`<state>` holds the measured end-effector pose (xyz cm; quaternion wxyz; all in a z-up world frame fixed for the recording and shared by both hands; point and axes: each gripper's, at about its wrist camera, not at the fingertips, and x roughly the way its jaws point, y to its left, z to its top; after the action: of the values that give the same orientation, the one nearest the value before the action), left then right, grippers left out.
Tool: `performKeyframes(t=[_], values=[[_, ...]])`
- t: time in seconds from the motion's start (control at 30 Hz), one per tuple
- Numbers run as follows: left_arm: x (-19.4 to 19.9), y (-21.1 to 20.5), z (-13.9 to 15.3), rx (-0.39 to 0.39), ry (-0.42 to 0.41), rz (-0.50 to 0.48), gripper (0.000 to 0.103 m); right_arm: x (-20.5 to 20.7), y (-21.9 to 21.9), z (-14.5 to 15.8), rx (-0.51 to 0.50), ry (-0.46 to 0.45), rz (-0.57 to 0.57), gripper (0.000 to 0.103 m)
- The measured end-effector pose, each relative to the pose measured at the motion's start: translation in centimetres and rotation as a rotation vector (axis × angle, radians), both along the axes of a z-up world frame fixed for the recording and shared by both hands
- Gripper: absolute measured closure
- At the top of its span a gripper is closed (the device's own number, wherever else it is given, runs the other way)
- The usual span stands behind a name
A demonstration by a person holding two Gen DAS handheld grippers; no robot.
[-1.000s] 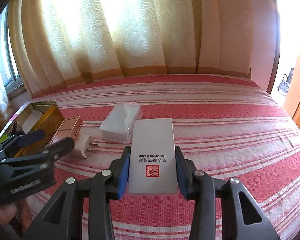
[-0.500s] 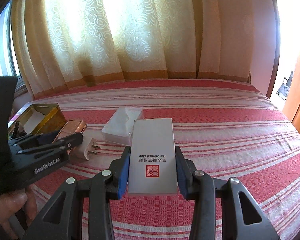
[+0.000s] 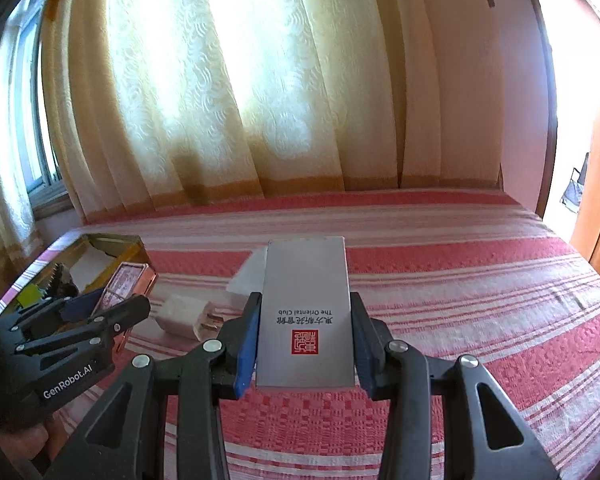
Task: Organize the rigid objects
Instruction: 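Grasp the copper-coloured box with the left gripper while the right gripper holds the white box, then lift and carry the copper box and white box over the gold tin with both grippers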
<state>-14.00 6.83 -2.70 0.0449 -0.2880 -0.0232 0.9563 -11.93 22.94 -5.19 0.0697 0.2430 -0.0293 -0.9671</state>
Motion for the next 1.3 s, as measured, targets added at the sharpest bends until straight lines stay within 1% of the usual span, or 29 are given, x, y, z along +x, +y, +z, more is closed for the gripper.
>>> performKeyframes(t=[0.13, 0.27, 0.4, 0.6, 0.83, 1.13, 1.3], values=[[1.6, -0.4, 0.7, -0.005, 0.071, 0.021, 0.058, 0.9, -0.7, 0.5, 0.013, 0.05, 0.004, 0.06], [3.1, -0.2, 1.2, -0.036, 0.143, 0.031, 0.058, 1.7, -1.5, 0.8, 0.033, 0.097, 0.015, 0.06], [3.9, -0.2, 1.5, -0.053, 0.176, 0.032, 0.058, 2.9, -1.9, 1.1, 0.039, 0.159, 0.014, 0.06], [4.5, -0.7, 1.7, -0.047, 0.19, 0.036, 0.058, 4.1, -2.7, 1.3, 0.039, 0.213, 0.03, 0.06], [5.6, -1.2, 1.7, -0.048, 0.215, 0.038, 0.058, 4.5, -3.0, 1.2, 0.034, 0.225, 0.035, 0.06], [6.5, -2.3, 1.9, -0.028, 0.24, 0.053, 0.058, 5.5, -4.4, 1.3, 0.05, 0.237, 0.058, 0.06], [6.9, -2.5, 1.9, -0.022, 0.252, 0.063, 0.058, 5.7, -4.7, 1.3, 0.041, 0.235, 0.057, 0.06]])
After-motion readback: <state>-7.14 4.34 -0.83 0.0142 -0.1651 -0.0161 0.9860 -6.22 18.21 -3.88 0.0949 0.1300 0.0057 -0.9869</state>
